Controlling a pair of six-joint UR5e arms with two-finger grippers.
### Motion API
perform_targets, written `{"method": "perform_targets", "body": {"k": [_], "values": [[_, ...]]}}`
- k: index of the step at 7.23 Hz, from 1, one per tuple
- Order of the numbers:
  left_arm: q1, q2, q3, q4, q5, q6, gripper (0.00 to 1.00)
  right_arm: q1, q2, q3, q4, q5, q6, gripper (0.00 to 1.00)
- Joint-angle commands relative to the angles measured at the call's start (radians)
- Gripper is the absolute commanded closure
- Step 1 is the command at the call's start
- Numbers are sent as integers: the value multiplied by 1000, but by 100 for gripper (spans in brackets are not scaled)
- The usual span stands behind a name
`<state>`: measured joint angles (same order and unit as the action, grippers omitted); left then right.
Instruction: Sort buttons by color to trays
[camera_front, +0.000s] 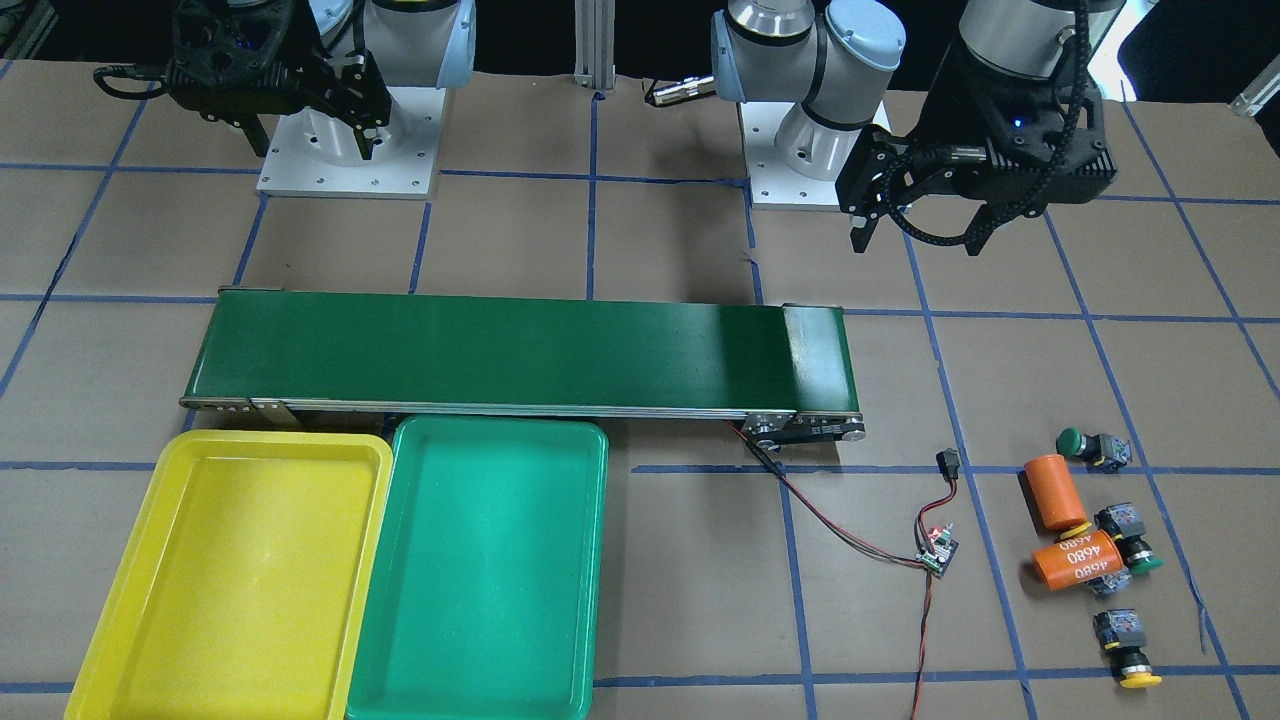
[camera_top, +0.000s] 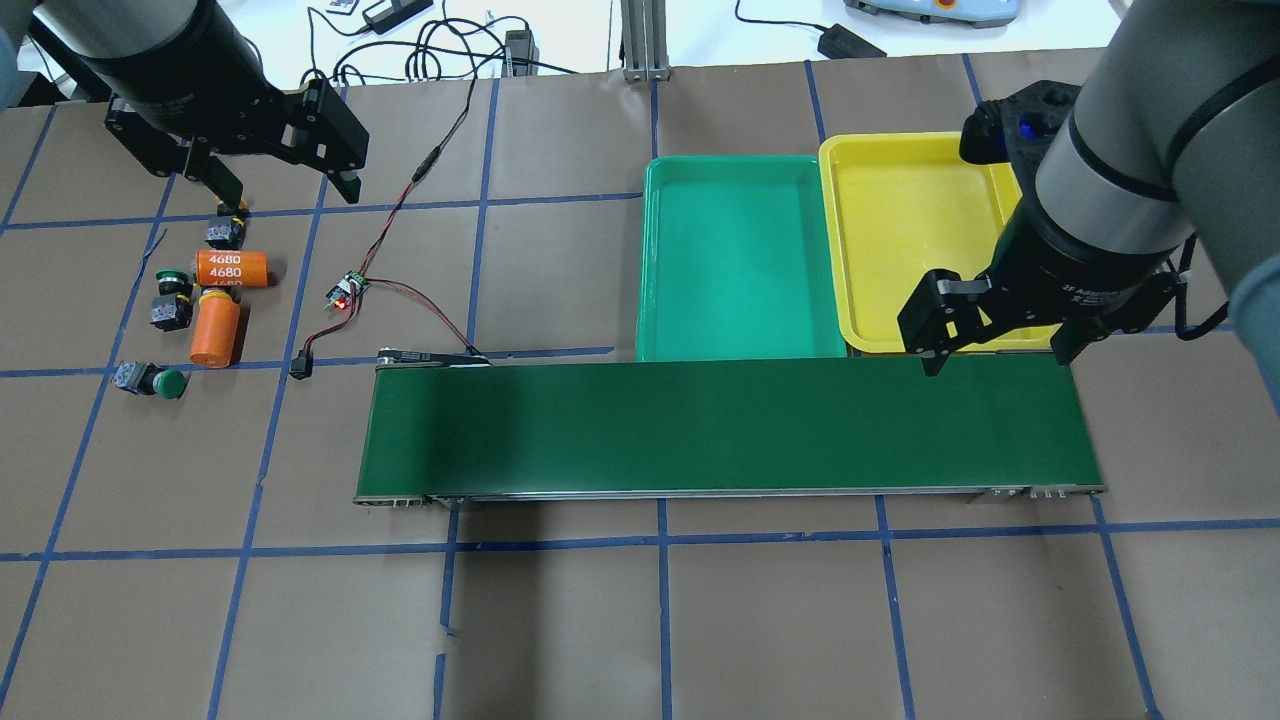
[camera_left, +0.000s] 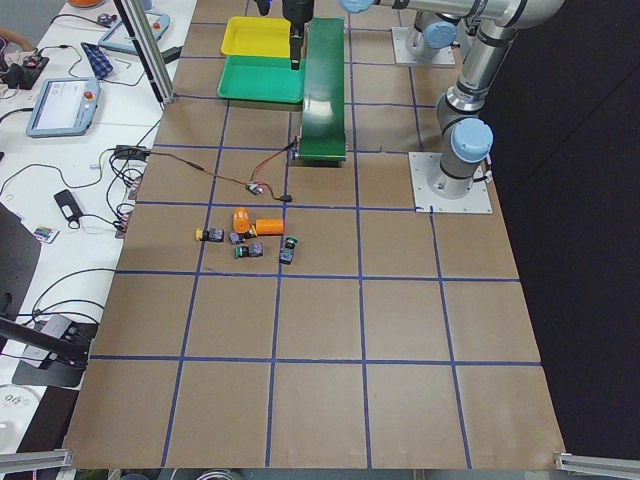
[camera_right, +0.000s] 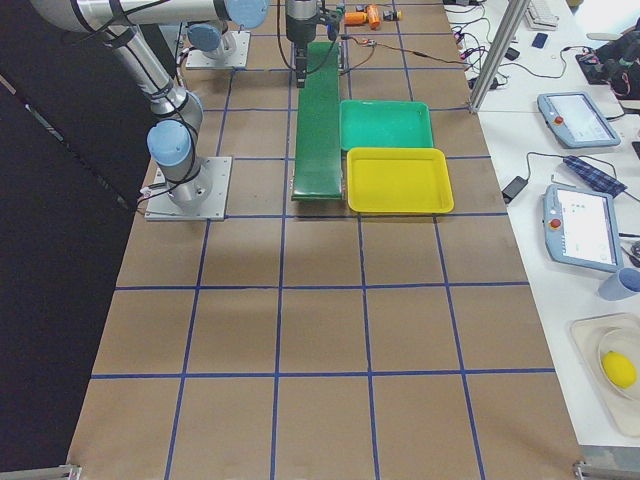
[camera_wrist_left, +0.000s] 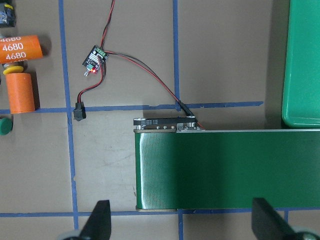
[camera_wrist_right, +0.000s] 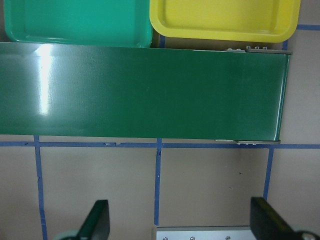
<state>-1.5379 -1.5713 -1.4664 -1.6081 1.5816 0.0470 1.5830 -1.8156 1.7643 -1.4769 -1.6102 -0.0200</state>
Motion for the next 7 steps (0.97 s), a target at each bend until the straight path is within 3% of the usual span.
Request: {"method": "perform_targets", "body": {"k": [1,4,5,7], "values": [[-1,-6,-6,-1,1,1,0,0,-5,1,0,3,3,0],[5,-4,-8,-23,1,11,0,0,-10,1,1,4,12,0],[48,-38,-8,-19,-8,22,0,0,-10,1,0,4,12,0],[187,-181,24,16,-6,226,0,0,-8,3,0,3,5,0]]}}
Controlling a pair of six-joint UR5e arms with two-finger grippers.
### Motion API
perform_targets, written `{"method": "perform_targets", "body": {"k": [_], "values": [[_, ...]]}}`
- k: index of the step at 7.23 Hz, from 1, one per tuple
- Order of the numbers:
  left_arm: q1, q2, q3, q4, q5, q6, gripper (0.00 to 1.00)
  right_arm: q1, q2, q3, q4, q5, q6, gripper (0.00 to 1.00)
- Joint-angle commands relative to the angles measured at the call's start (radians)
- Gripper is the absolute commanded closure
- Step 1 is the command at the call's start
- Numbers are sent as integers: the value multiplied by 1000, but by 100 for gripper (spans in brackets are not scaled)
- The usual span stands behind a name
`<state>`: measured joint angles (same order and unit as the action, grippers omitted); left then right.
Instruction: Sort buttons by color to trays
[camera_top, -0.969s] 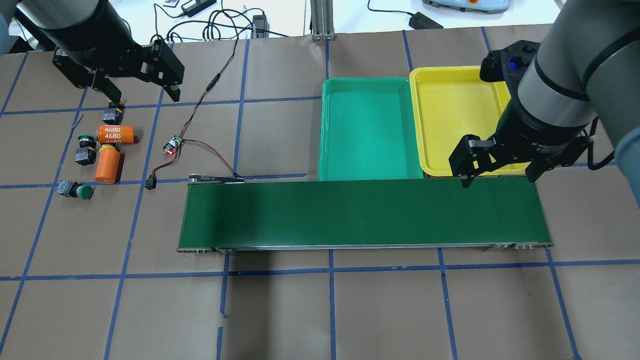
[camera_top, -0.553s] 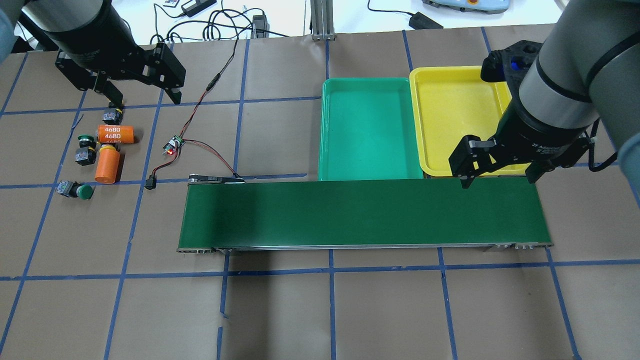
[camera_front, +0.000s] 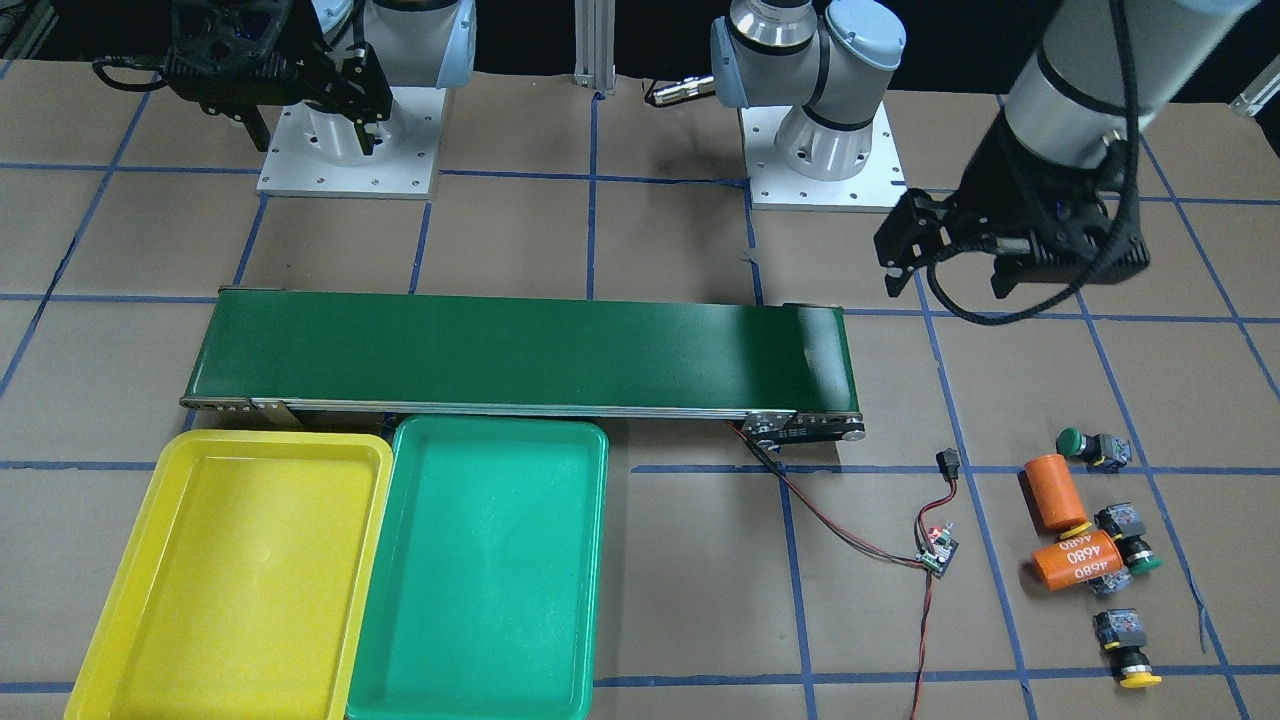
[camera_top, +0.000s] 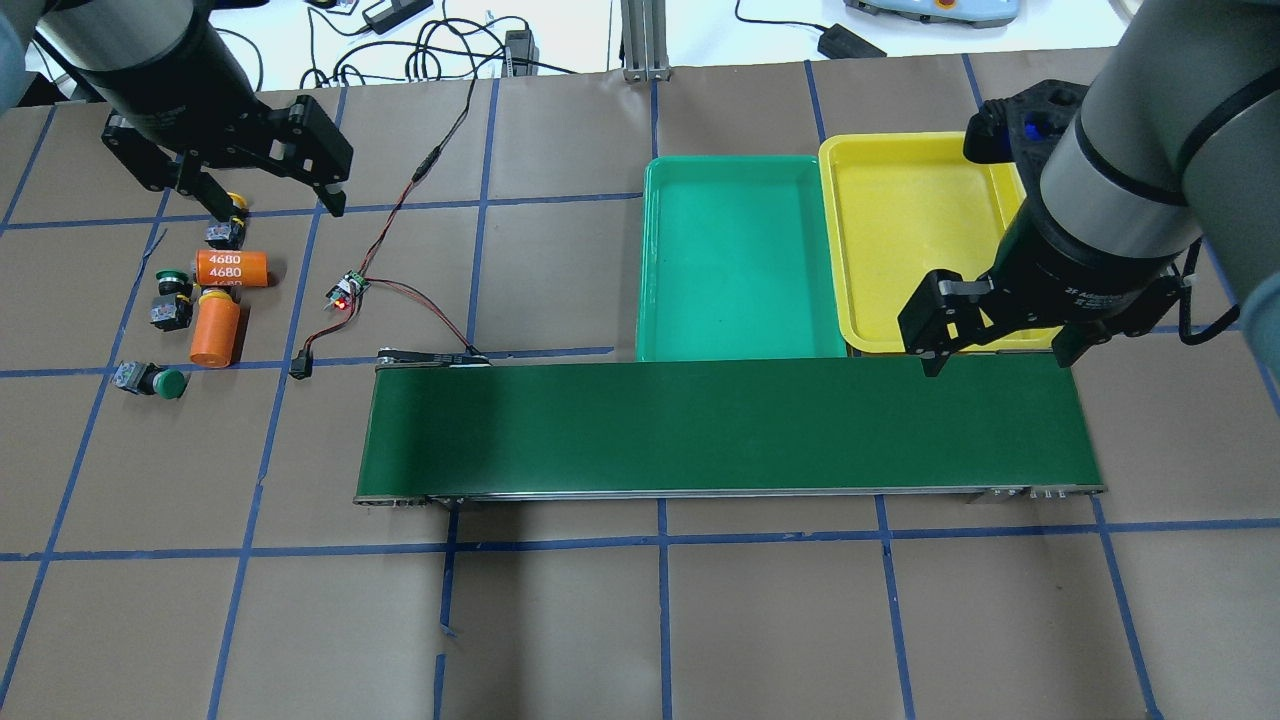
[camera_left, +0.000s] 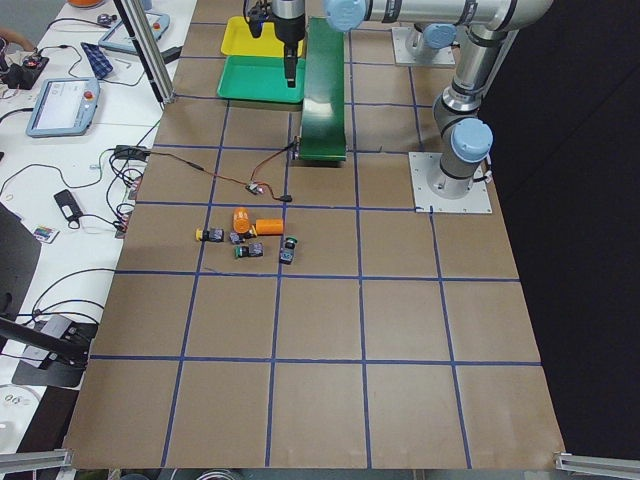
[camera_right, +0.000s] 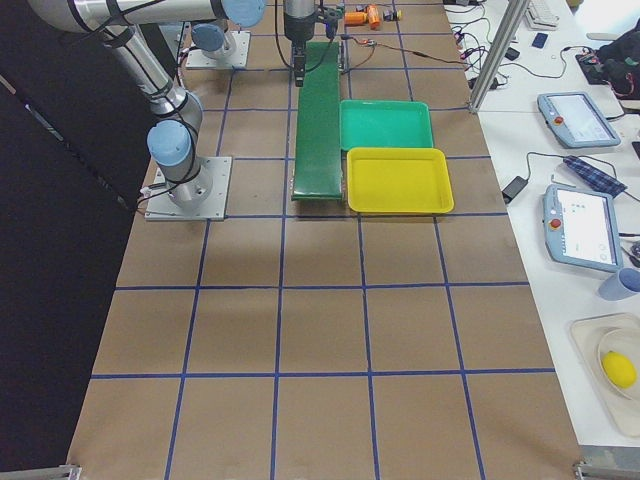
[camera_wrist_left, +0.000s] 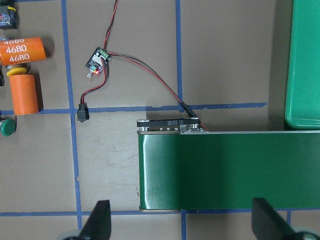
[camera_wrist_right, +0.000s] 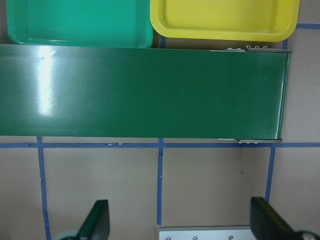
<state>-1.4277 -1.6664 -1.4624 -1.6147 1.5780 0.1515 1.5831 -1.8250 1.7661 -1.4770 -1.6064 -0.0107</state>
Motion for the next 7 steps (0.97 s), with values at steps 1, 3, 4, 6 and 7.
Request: {"method": "perform_targets", "body": {"k": [1,3,4,6,7], "values": [[126,-163,45,95,4,170,0,0,3,1,-17,5,0,0],[214,-338,129,221,5,488,0,-2,0,-4,-16,5,5,0],[231,-424,170,278,8,608,0,-2,-5,-2,-16,3,0,0],[233,-521,211,282,8,778,0,-2,-13,7,-12,-15,-9,0],[243,-548,212,297,37,913,0,-2,-17,24,-14,-10,-6,0]]}}
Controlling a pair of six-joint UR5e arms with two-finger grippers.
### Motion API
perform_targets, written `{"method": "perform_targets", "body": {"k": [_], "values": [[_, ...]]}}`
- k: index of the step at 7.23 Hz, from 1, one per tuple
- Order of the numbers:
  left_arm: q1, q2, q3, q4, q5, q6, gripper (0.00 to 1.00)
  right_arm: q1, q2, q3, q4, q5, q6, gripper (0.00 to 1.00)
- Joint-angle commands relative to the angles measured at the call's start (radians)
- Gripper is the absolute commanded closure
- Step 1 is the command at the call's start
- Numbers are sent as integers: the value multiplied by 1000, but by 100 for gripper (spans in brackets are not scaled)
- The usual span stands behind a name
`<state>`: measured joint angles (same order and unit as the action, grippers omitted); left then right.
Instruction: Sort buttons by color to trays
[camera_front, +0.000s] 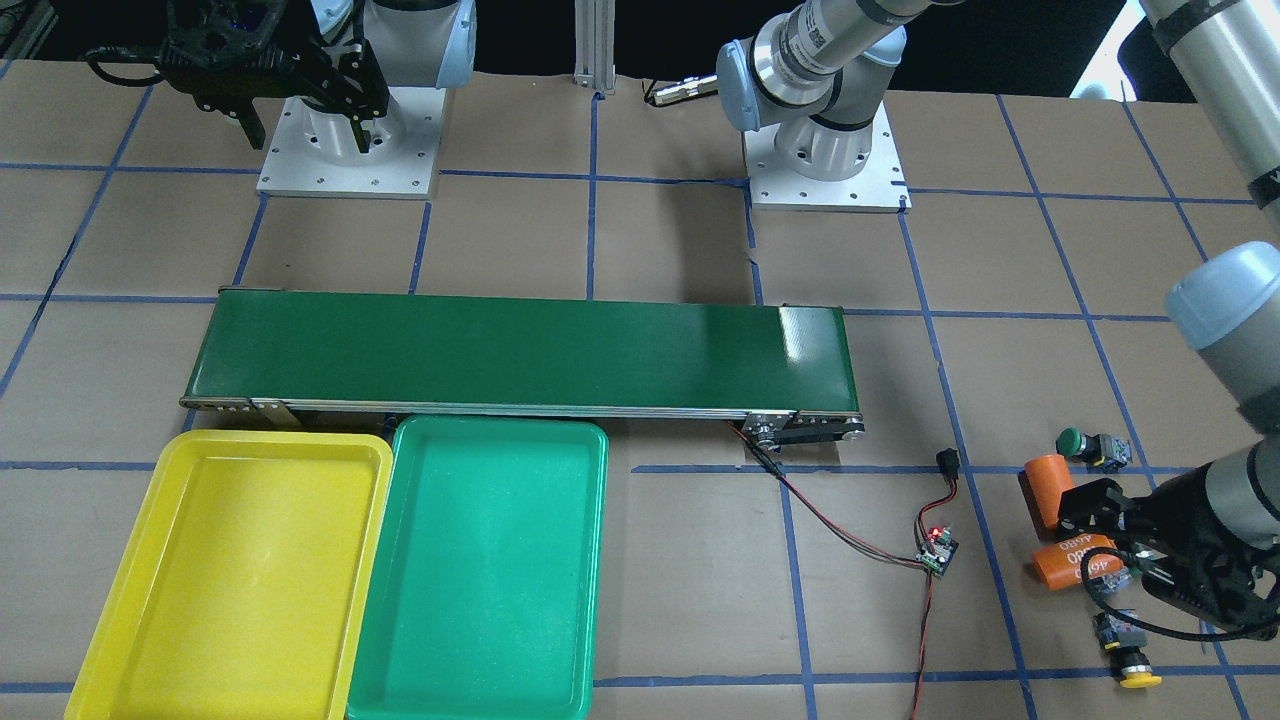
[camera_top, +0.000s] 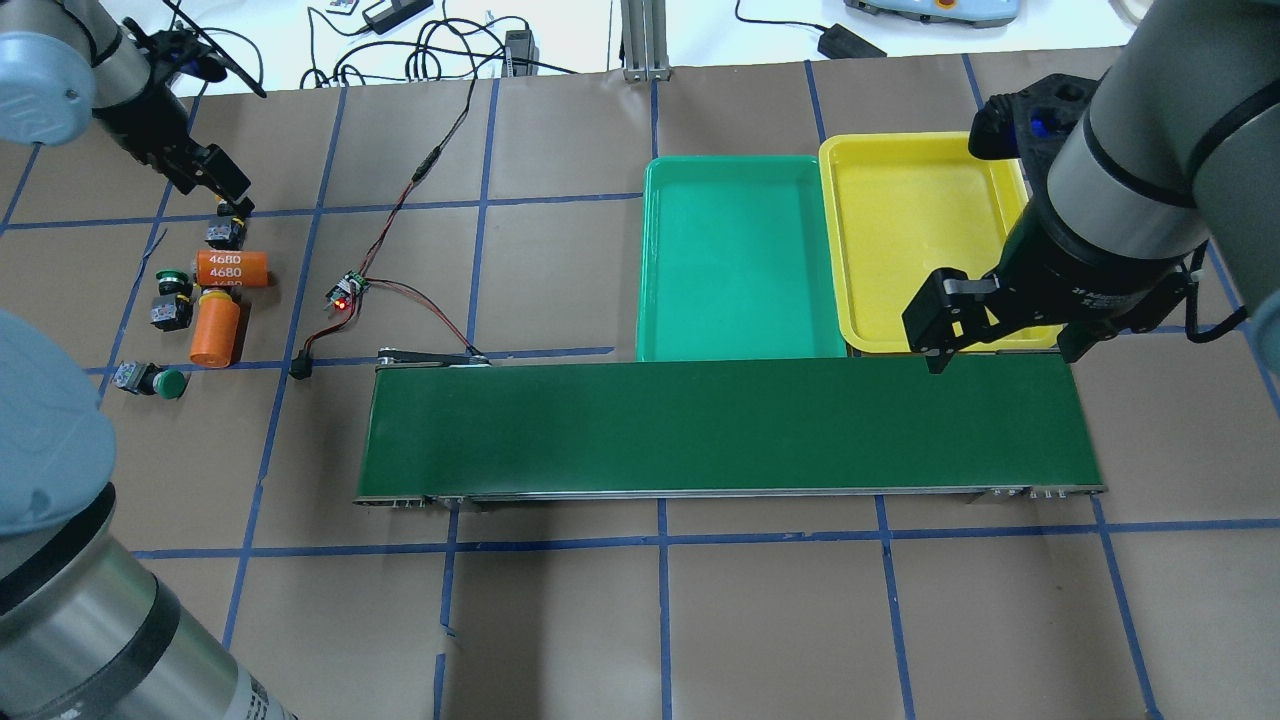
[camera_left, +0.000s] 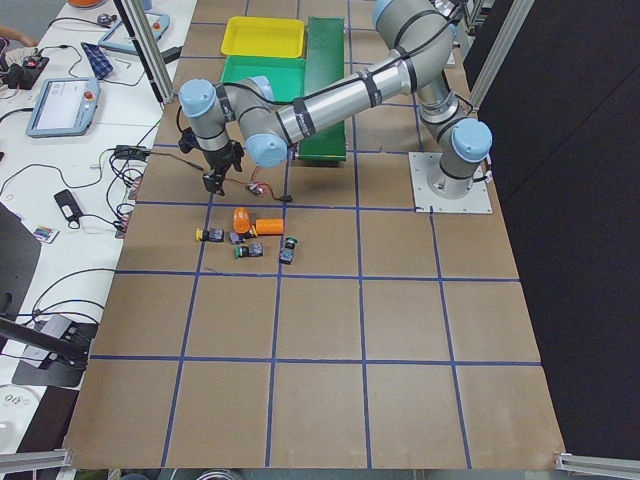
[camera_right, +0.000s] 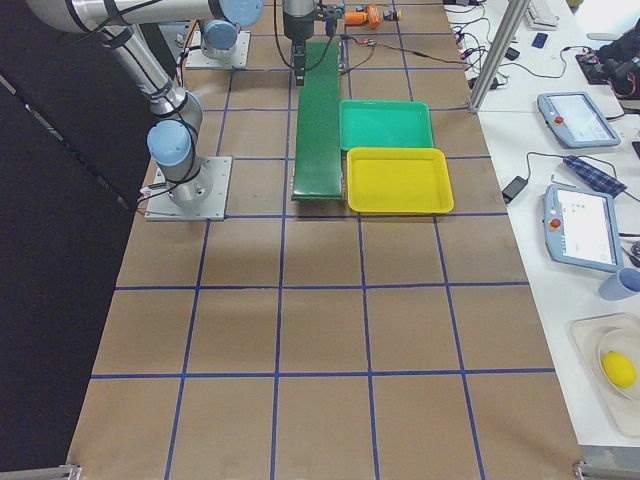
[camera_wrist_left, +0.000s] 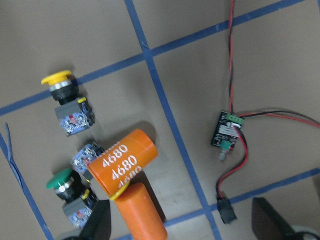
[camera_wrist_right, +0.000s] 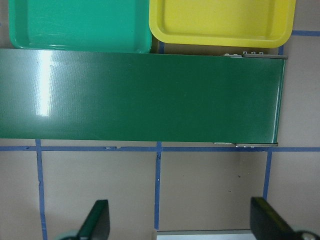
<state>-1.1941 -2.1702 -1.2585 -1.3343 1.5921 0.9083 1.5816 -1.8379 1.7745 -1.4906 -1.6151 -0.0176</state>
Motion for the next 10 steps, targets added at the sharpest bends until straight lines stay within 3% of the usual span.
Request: {"method": "perform_targets", "body": {"k": [1,5,7,8,10], "values": [[28,-68,-2,61,58,220,0,1,-9,19,-3,1,1,0],[38,-114,-41,76,63,210,0,0,-9,22,-3,-3,1,0],[39,-121,-82,148,75,196,32,0,-9,22,-3,-3,1,0],[39,-123,-96,145,80,195,63,0,-9,22,-3,-2,1,0],[21,-62,-104,91,86,128,92,0,-9,22,-3,-2,1,0]]}}
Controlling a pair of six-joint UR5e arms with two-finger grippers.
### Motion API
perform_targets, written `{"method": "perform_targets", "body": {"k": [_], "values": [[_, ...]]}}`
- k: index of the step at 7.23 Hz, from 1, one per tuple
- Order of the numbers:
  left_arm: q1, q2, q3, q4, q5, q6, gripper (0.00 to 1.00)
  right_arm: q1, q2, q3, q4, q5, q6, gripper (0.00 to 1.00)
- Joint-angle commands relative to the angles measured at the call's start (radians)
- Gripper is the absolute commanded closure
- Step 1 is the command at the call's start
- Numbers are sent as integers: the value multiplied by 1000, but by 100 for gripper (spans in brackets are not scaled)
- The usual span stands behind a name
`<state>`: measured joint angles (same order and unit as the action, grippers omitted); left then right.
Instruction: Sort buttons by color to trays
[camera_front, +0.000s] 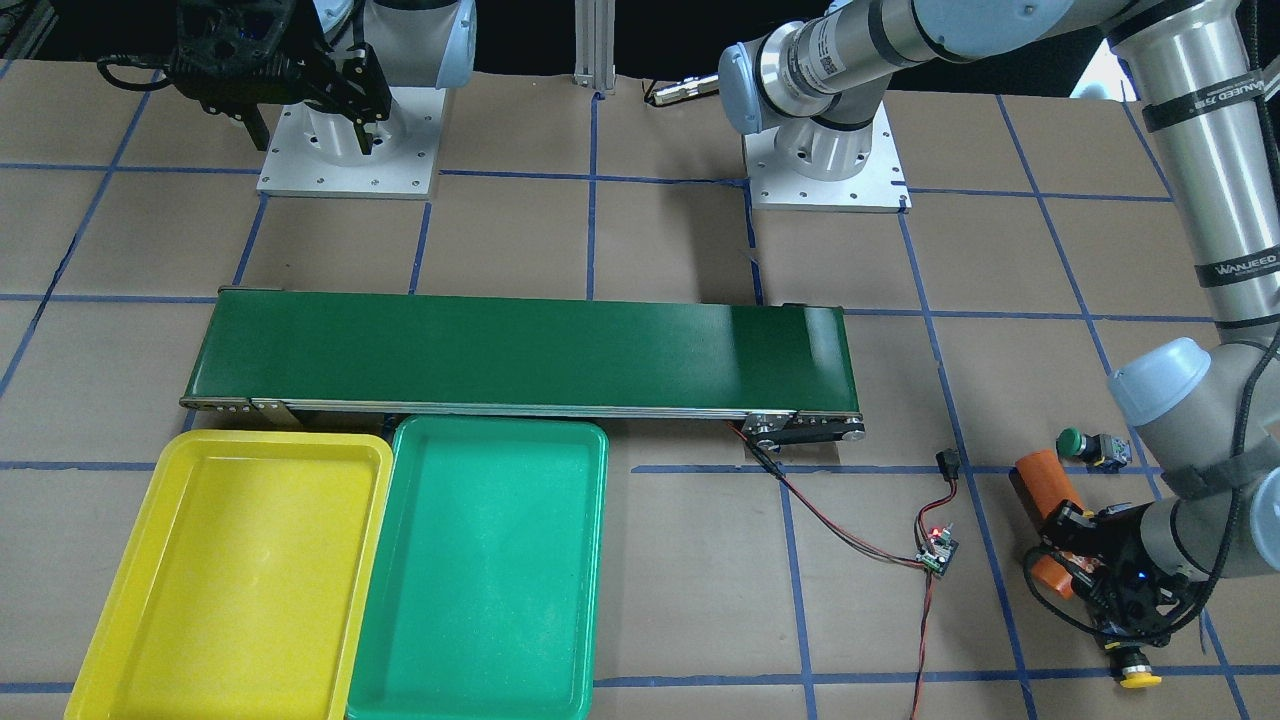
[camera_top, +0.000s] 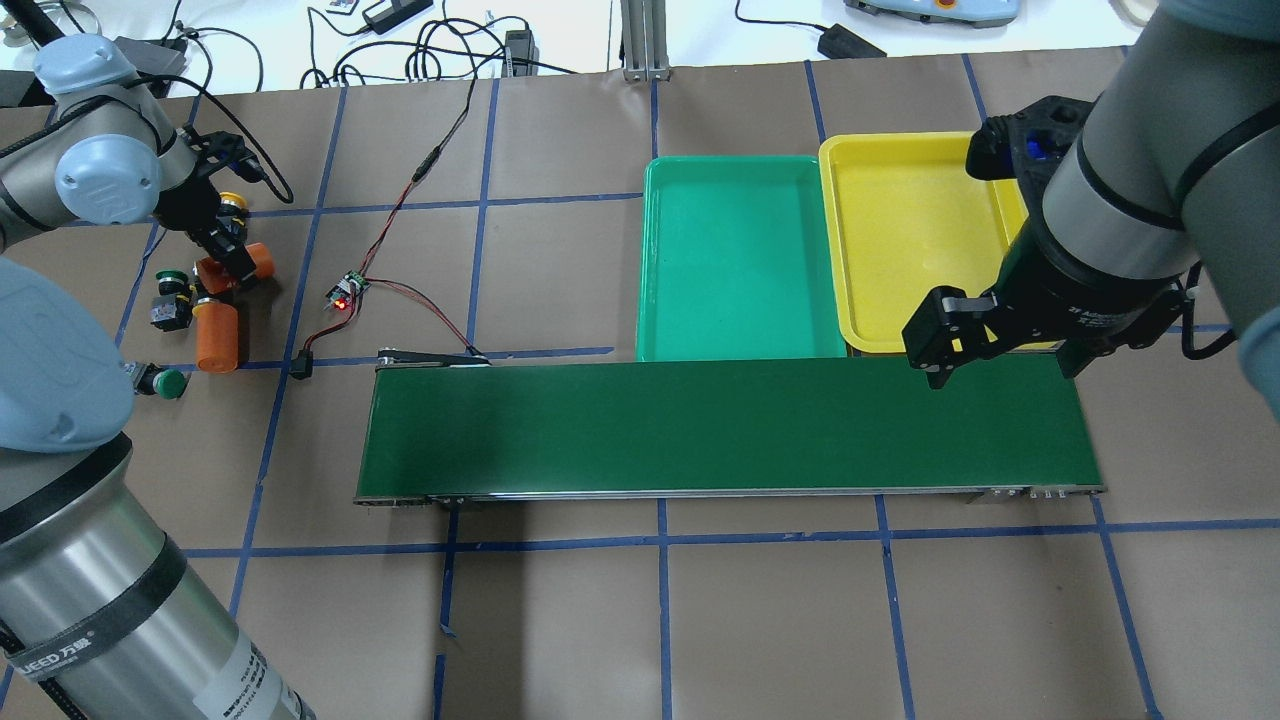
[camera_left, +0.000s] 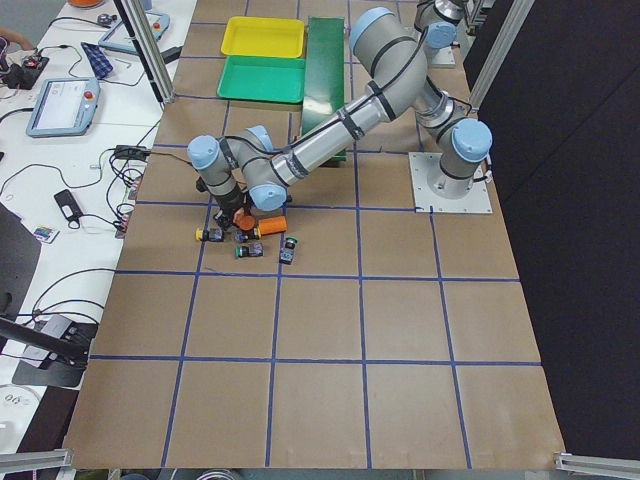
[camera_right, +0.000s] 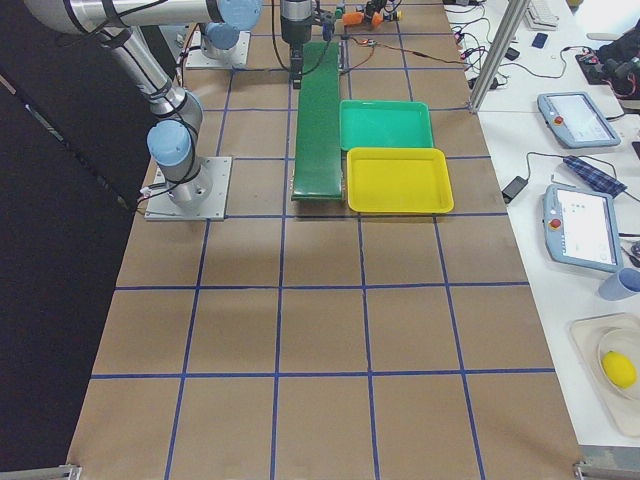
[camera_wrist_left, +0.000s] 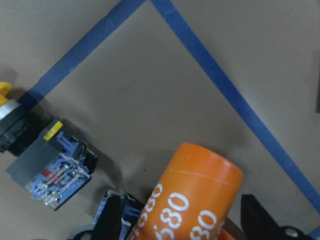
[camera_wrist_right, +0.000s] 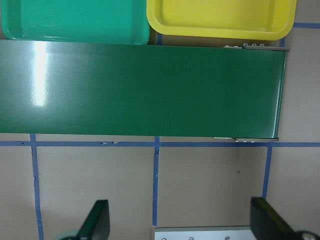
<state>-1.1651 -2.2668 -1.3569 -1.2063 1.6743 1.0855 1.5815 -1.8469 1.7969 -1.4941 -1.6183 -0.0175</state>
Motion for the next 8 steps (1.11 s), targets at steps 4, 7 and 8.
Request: {"method": "perform_targets", "body": {"k": [4,7,8], "values": [[-153,345,-215,-190,-38,-237,96,0,-3,1,0,5,2,0],[-355,498,-408,-182,-38,-214,100,-2,-2,15,0,-2,-1,0],[-369,518,-456,-171,-38,-153,100,-2,-5,16,0,0,1,0]]}}
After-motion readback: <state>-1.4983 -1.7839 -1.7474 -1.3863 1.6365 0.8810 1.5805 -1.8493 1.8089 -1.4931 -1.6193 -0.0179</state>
